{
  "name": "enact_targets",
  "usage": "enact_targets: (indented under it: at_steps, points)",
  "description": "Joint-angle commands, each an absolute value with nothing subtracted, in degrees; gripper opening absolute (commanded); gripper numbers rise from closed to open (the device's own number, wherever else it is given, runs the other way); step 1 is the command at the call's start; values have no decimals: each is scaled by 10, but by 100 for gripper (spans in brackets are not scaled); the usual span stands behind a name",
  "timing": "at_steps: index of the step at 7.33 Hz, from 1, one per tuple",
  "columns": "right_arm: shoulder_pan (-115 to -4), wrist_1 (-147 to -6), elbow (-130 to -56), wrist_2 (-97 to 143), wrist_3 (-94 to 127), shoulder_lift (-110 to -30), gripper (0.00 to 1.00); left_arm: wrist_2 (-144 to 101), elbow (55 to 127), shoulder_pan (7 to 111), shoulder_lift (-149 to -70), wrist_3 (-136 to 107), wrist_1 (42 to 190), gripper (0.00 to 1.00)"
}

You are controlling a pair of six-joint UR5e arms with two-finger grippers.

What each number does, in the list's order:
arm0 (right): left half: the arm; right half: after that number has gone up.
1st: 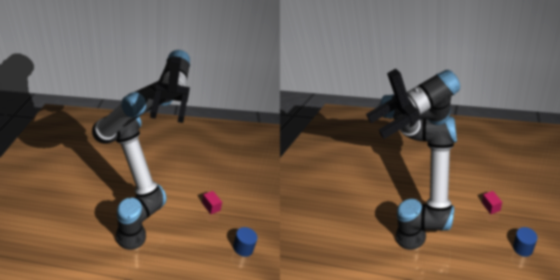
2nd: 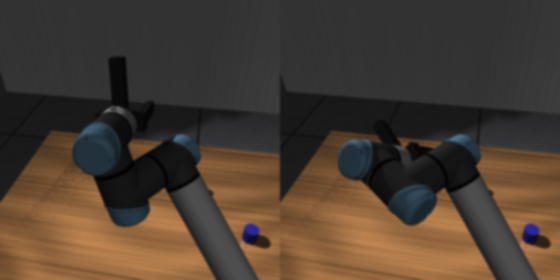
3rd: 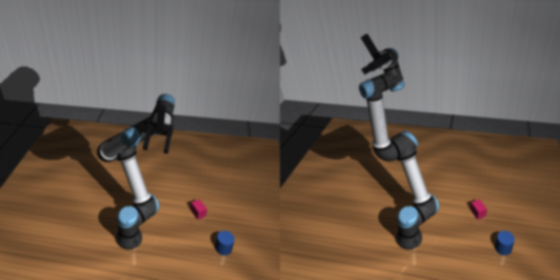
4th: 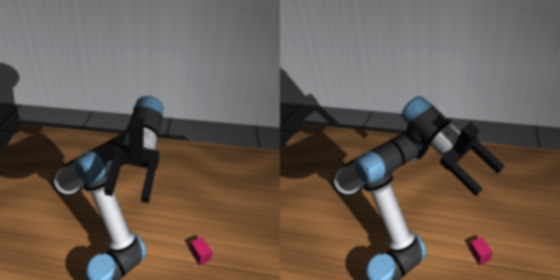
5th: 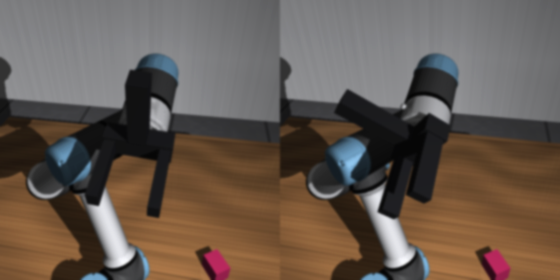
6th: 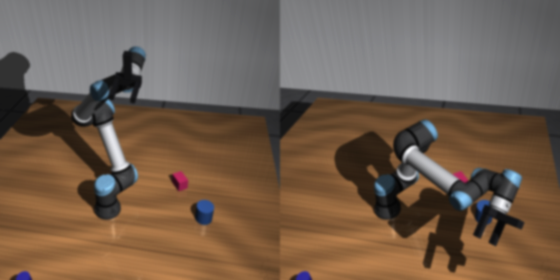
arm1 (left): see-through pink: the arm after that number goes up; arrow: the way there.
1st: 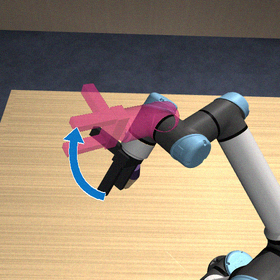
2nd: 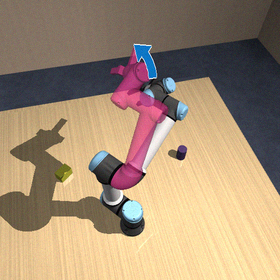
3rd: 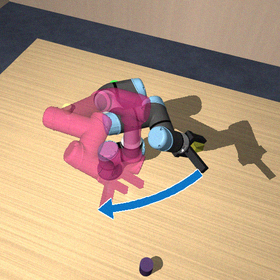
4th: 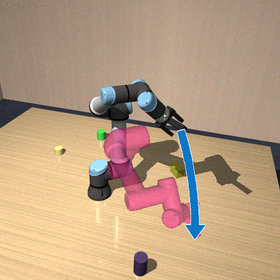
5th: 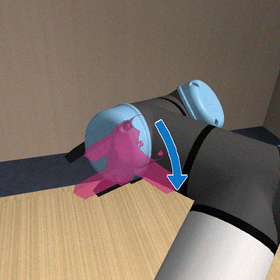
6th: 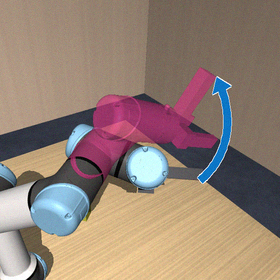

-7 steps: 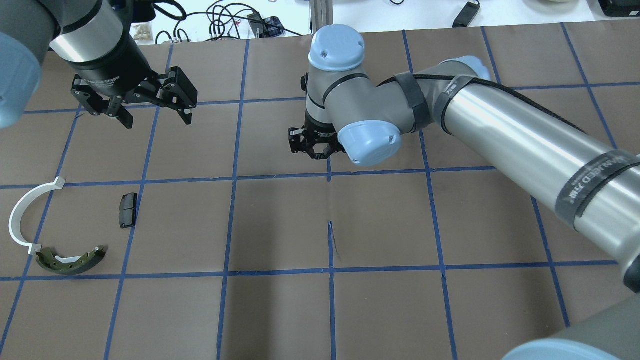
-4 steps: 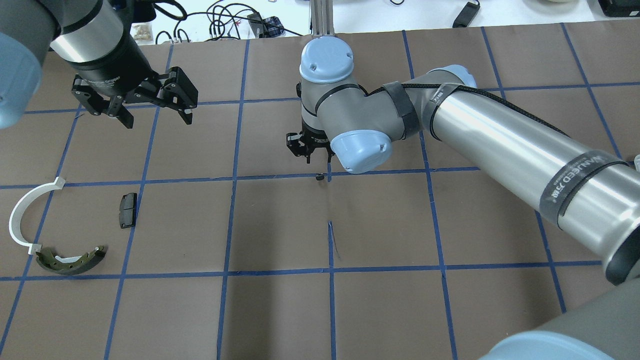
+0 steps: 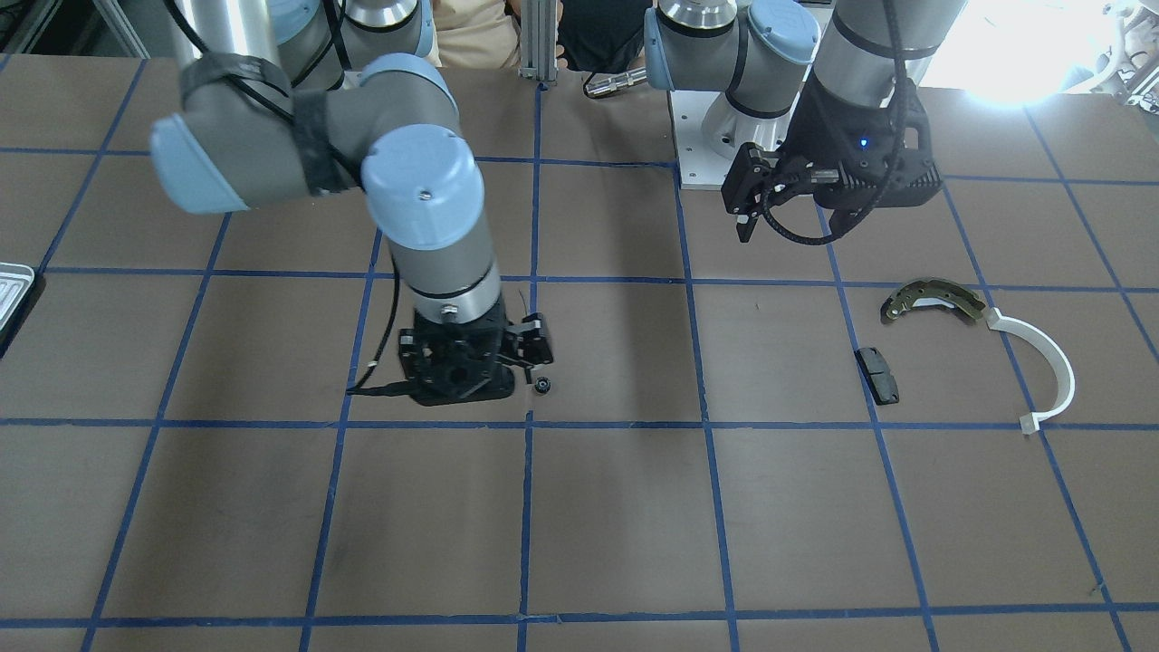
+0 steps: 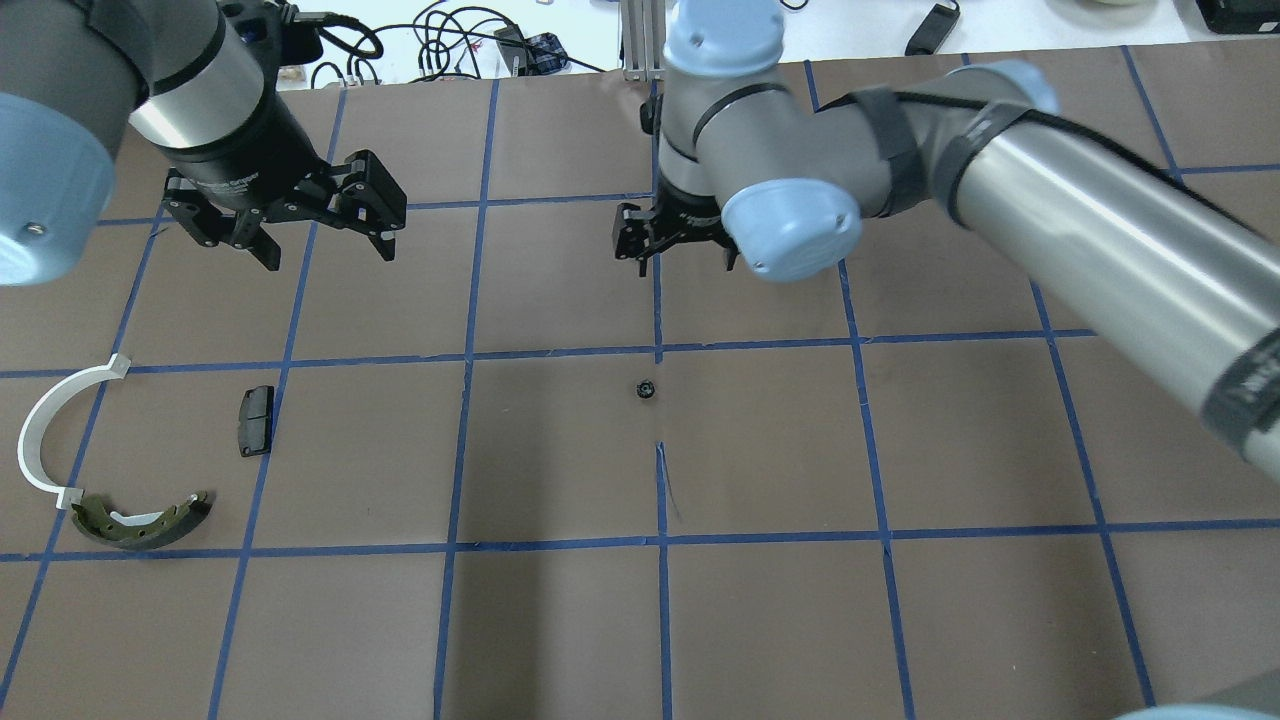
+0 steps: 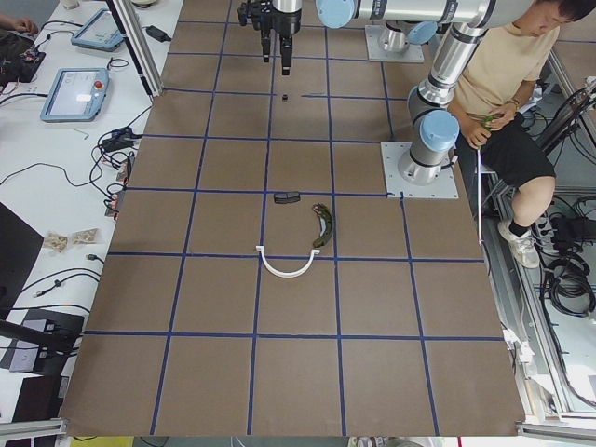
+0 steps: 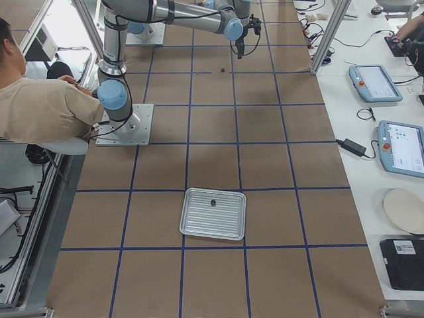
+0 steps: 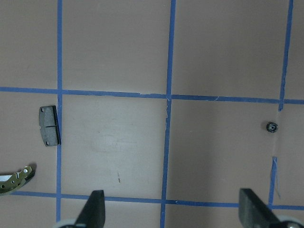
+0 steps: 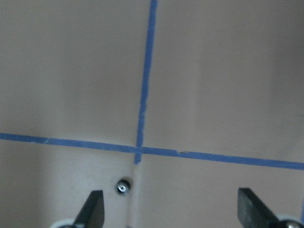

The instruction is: Place bearing gear from tray to pile

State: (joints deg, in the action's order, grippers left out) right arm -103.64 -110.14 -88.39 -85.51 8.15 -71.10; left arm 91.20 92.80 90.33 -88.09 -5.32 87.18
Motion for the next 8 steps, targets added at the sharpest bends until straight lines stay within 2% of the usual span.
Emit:
enact_targets:
  at_steps: [1,3,5,6,8]
  points:
    - [-890,-945,-880,-859,-104,-806,97,906,945,960,-916,-122,827,100]
    - [-718,-883,-881,-922,-294,-845,94,877,968,1016,-998,-176,719,100]
    - [-551,-894,-889,-934,-526,-839,96,849,972,1069,-1073,-190,621,100]
    - [-479,-923,-912,-926,-623,-821,96,851,973,1090,-1103,-208,612,100]
    - [-399,-1143,-995,-928,-818,-753,96,852,990,1114,-1141,-213,585,100]
